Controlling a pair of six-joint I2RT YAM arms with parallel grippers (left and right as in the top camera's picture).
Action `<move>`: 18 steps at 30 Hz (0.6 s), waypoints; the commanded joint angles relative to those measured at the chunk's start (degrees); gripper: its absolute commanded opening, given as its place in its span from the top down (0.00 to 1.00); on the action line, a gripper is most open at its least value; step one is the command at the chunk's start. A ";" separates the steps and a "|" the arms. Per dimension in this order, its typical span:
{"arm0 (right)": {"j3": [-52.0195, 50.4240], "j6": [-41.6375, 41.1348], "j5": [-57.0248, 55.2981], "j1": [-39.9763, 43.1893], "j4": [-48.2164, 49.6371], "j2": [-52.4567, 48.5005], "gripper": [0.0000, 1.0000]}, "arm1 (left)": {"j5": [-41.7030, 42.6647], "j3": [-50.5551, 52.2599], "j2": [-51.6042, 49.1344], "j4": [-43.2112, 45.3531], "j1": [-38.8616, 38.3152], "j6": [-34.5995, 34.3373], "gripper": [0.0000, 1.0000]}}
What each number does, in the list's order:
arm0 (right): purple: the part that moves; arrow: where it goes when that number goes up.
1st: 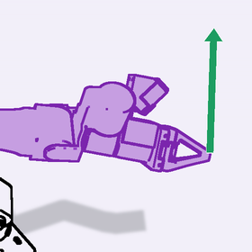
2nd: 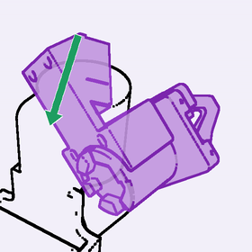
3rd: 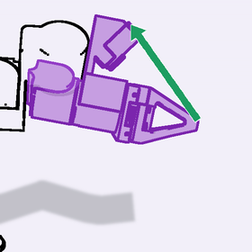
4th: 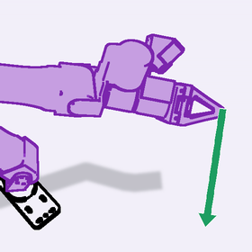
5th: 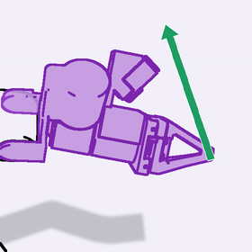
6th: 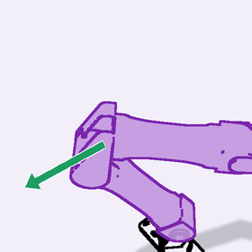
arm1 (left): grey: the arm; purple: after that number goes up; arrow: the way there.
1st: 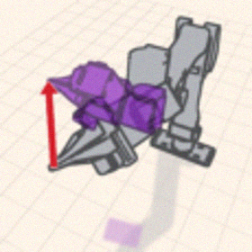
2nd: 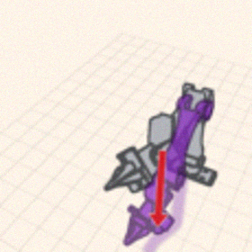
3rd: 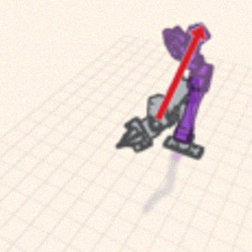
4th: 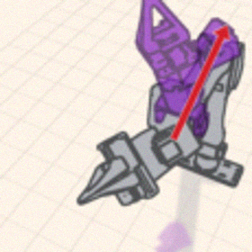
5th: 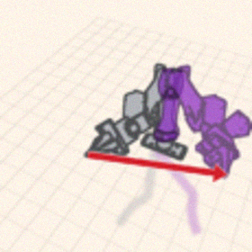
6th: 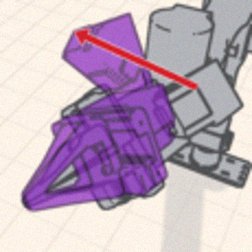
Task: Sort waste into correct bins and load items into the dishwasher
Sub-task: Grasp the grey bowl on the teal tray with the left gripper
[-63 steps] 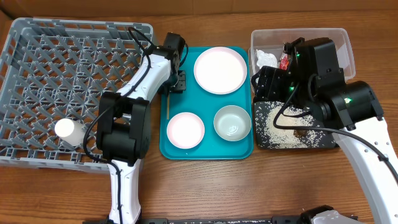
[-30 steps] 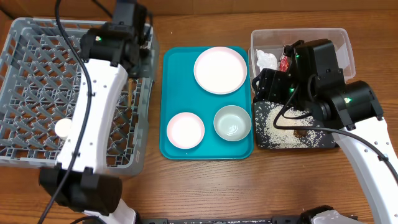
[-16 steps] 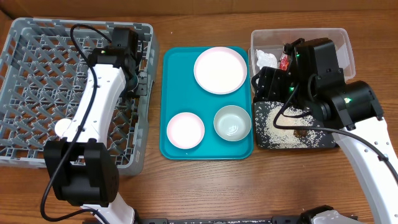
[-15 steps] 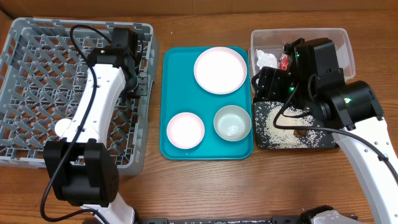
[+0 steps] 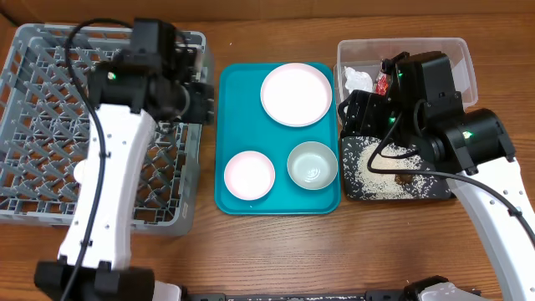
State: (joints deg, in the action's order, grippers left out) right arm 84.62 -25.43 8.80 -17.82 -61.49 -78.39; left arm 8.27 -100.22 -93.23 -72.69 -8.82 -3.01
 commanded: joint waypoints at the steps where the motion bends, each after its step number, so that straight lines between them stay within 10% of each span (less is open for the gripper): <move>1: 0.52 -0.11 0.31 0.07 0.31 -0.24 0.21 | 8.46 1.51 -1.64 0.07 -5.05 0.31 0.10; 18: 0.52 -0.11 0.31 0.07 1.16 -0.24 0.18 | 4.90 12.76 -23.21 20.76 -21.27 -2.12 0.46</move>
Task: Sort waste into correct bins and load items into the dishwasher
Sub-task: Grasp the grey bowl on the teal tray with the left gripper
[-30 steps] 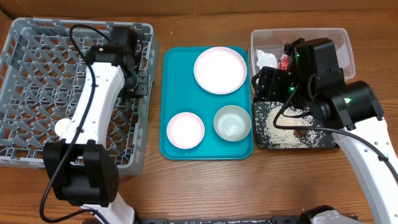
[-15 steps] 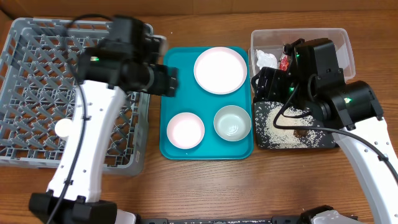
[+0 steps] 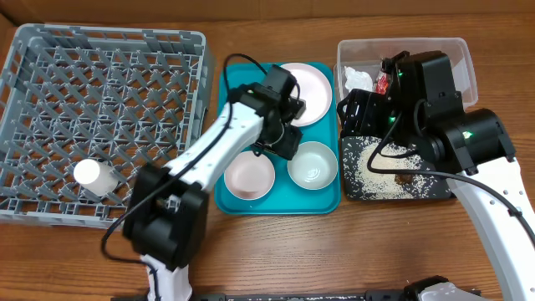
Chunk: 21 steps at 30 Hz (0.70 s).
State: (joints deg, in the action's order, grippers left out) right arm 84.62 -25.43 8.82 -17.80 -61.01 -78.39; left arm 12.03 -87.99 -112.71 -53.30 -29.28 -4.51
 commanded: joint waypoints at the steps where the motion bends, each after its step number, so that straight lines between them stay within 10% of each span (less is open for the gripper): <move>1: 0.52 -0.11 0.28 0.04 0.79 -0.24 0.18 | 1.14 0.52 -4.94 1.79 -1.11 -0.63 0.49; 3: 0.52 -0.11 0.28 0.04 0.92 -0.24 0.18 | 1.27 0.52 -6.86 2.73 -1.33 -0.87 0.56; 6: 0.52 -0.11 0.28 0.04 0.85 -0.24 0.18 | 1.55 0.20 -7.72 2.54 -1.14 -2.08 0.96; 13: 0.52 -0.11 0.31 0.02 0.68 -0.24 0.18 | -2.21 -11.26 -2.49 -6.27 0.83 -6.19 0.96; 21: 0.52 -0.09 0.28 0.04 -0.66 -0.24 0.18 | -38.64 -21.53 9.20 -21.81 4.31 -7.34 0.96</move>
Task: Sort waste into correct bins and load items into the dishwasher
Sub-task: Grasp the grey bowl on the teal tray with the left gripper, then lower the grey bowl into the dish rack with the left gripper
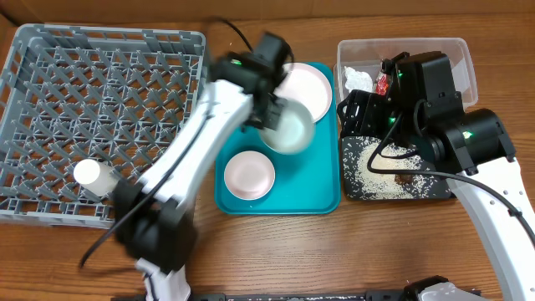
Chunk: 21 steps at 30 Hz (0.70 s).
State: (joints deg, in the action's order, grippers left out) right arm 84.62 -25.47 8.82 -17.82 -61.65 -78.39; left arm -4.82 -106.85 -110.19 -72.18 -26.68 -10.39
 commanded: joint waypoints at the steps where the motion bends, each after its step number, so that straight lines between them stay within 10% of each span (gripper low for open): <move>1: 0.52 -0.04 0.28 0.07 -0.02 -0.24 0.17 | -27.34 -2.64 7.93 -4.52 2.23 -1.60 0.96; 10: 0.52 -0.04 0.26 0.07 0.24 -0.24 0.17 | -53.31 1.31 10.45 -12.44 11.30 -12.48 0.96; 21: 0.52 -0.07 0.28 0.07 1.92 -0.24 0.17 | -63.23 19.04 10.16 5.09 16.63 -12.35 0.96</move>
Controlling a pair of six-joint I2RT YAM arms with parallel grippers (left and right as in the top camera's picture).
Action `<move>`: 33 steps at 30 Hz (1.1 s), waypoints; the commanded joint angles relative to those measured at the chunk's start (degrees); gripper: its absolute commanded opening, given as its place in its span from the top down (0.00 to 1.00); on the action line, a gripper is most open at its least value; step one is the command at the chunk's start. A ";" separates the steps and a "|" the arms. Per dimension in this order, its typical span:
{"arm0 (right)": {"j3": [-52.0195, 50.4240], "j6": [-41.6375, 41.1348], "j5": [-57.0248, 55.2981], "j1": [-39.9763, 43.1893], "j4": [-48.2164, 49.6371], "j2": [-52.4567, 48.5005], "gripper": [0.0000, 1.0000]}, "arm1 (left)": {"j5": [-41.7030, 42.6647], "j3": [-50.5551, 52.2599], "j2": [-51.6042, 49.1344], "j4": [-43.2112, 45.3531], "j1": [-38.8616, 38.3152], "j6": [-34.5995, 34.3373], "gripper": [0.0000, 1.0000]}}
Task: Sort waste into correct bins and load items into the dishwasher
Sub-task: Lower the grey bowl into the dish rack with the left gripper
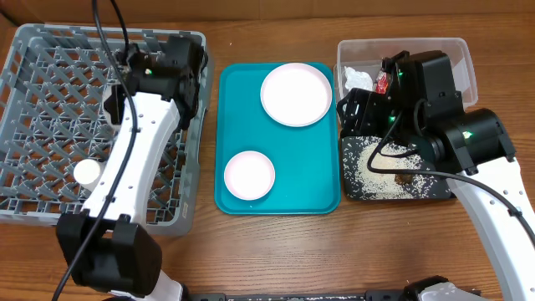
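Observation:
My left gripper (179, 73) hangs over the far right part of the grey dishwasher rack (50, 75); its fingers are hidden under the wrist. The pale green bowl is out of view. A white cup (88, 172) lies in the rack at the near left. On the teal tray (284, 196) sit a large white plate (296, 94) at the back and a small white dish (249, 174) in front. My right gripper (353, 107) hovers at the left edge of the black grain-strewn bin (393, 180); its jaws do not show.
Behind the black bin stands a clear plastic bin (464, 63) holding crumpled white waste (358, 77) and a red scrap (384, 83). Brown tabletop lies in front of the rack and tray. A black cable loops above the rack.
My left arm has moved from above the tray, where it held the green bowl, to over the rack's far right part. The bowl no longer shows. The right arm is unchanged.
At first my left arm was over the rack's right side and the tray held plate, dish and green bowl. Then the gripper was down at the bowl on the tray. Then it held the bowl lifted above the tray. Now it is over the rack.

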State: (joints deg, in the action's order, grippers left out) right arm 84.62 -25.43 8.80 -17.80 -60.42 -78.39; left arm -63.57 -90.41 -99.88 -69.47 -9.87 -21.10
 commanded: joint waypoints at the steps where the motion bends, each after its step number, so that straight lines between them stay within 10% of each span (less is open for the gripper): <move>1: 0.52 -0.11 0.31 0.04 0.72 -0.24 0.17 | -4.52 3.85 -0.15 3.80 -0.17 -1.03 0.96; 11: 0.52 -0.09 0.31 0.04 0.63 -0.24 0.17 | -4.68 12.76 -0.20 24.52 0.00 12.57 0.96; 33: 0.52 -0.09 0.31 0.04 0.07 -0.24 0.17 | -0.26 17.35 -0.63 28.35 0.85 16.17 0.94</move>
State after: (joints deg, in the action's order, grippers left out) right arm 84.62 -25.43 8.80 -17.82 -60.51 -78.39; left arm -60.03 -74.17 -100.16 -40.88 -8.95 -7.07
